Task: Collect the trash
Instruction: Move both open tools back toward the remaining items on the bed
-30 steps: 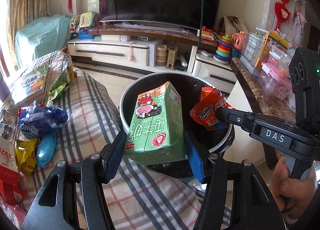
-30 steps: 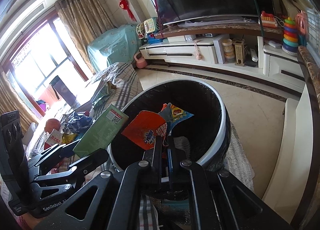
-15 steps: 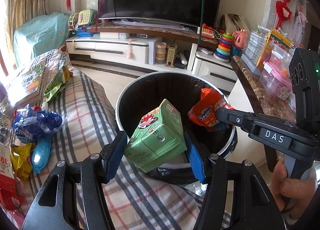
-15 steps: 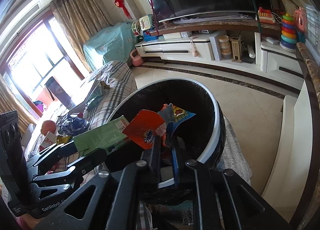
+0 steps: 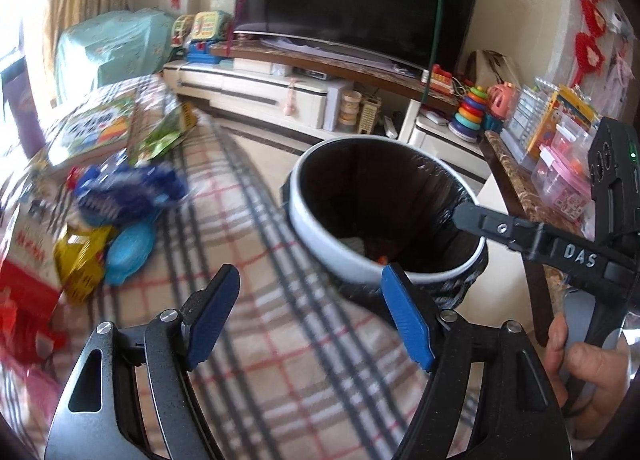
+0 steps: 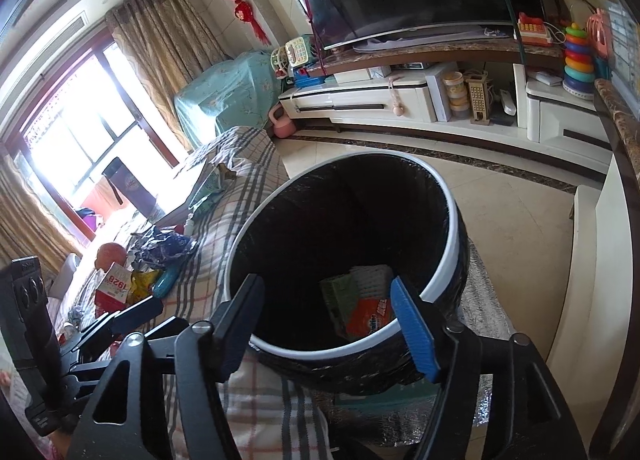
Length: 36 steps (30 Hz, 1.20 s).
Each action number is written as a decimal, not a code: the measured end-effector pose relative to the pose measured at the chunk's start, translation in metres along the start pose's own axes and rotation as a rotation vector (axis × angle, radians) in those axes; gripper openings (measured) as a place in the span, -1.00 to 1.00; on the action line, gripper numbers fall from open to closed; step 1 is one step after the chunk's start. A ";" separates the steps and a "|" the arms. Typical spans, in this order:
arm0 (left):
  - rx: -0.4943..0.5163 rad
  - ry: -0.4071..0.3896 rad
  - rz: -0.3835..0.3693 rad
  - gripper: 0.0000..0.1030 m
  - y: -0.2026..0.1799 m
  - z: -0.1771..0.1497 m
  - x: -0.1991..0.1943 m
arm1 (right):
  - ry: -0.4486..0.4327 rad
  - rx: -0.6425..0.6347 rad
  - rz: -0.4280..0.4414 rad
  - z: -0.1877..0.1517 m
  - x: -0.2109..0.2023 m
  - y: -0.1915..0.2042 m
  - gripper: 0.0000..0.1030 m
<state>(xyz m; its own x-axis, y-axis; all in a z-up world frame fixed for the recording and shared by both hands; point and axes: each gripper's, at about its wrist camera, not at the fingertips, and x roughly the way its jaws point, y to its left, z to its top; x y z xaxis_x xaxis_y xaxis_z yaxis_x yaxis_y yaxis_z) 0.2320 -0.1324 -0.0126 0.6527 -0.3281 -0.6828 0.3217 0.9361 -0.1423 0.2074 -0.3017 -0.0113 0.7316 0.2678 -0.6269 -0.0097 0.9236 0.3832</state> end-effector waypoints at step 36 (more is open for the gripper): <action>-0.358 -0.029 0.219 0.47 0.149 -0.105 -0.097 | 0.146 -0.203 0.161 -0.079 0.035 0.137 0.81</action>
<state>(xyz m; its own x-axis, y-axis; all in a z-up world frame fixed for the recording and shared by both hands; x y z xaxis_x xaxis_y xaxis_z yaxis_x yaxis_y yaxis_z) 0.1446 0.0525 -0.0432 0.6998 -0.1154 -0.7050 -0.0823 0.9673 -0.2400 0.1782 -0.1443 -0.0343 0.6039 0.4387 -0.6655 -0.2648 0.8979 0.3516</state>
